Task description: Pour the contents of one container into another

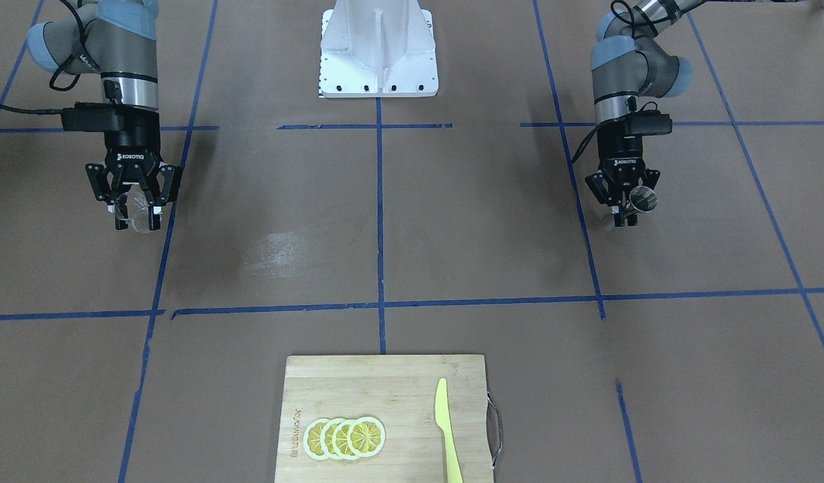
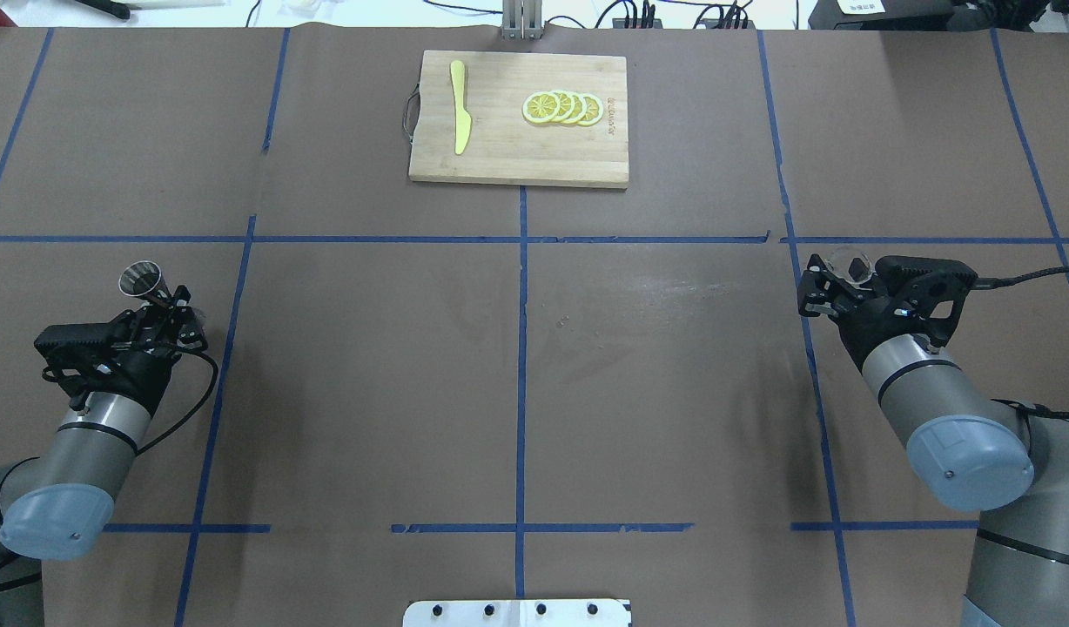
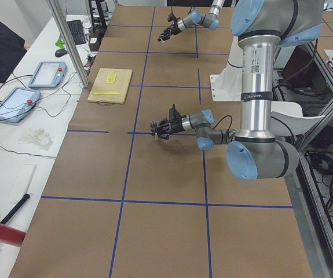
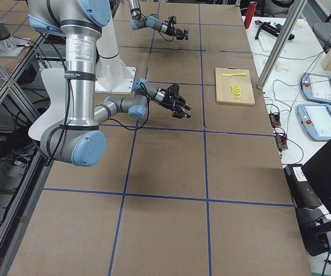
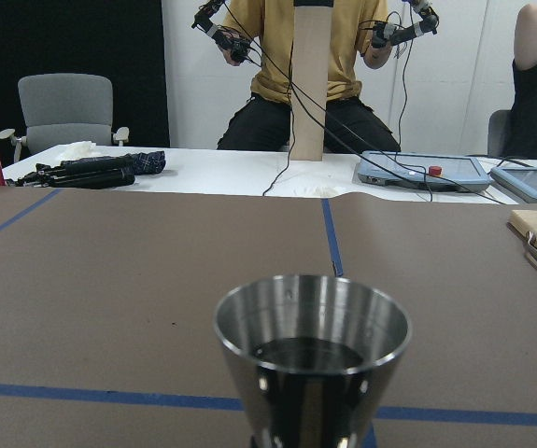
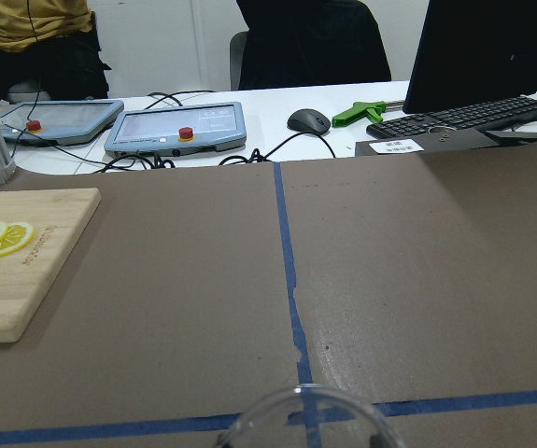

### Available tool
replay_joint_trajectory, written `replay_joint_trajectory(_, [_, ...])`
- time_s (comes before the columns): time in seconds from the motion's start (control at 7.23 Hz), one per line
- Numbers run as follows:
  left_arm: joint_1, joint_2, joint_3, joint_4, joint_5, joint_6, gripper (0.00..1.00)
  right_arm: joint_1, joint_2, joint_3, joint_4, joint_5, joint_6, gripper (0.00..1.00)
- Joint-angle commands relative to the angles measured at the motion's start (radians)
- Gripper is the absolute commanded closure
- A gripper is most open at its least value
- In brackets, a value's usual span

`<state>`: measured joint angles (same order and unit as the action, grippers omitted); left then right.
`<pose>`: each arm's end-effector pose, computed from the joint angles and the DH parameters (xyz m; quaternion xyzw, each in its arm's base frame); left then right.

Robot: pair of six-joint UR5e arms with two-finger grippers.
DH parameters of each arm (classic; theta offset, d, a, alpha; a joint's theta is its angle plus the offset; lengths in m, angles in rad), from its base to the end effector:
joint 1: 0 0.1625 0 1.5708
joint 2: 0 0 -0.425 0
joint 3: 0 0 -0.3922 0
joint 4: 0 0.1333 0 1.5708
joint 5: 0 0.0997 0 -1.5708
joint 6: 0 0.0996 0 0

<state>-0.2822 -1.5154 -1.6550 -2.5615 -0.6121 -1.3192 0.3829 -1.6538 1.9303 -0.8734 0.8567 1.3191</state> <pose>0.3911 -0.3371 0.5206 0.5025 0.3115 -0.2369 0.7710 -0.3528 -0.3562 0.4388 0.4303 -0.3202 0.2175 0.8155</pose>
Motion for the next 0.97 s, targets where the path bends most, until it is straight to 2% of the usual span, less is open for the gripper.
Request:
replay_joint_trajectory(0.0, [0.009,-0.011,0.004,0.004,0.000,0.000,1.00,-0.001,-0.018,-0.002,0.020,-0.001,-0.014,1.00])
replay_joint_trajectory(0.14, [0.011,-0.023,0.014,0.004,0.000,0.000,1.00,-0.001,-0.018,-0.017,0.057,-0.002,-0.023,1.00])
replay_joint_trajectory(0.42, [0.011,-0.049,0.035,0.004,0.000,0.000,0.92,-0.001,-0.023,-0.043,0.102,-0.008,-0.030,1.00])
replay_joint_trajectory(0.69, [0.011,-0.049,0.035,0.004,-0.002,0.009,0.77,-0.001,-0.024,-0.042,0.103,-0.011,-0.035,1.00])
replay_joint_trajectory(0.83, [0.011,-0.048,0.035,0.004,-0.002,0.012,0.66,-0.002,-0.023,-0.042,0.103,-0.016,-0.035,1.00])
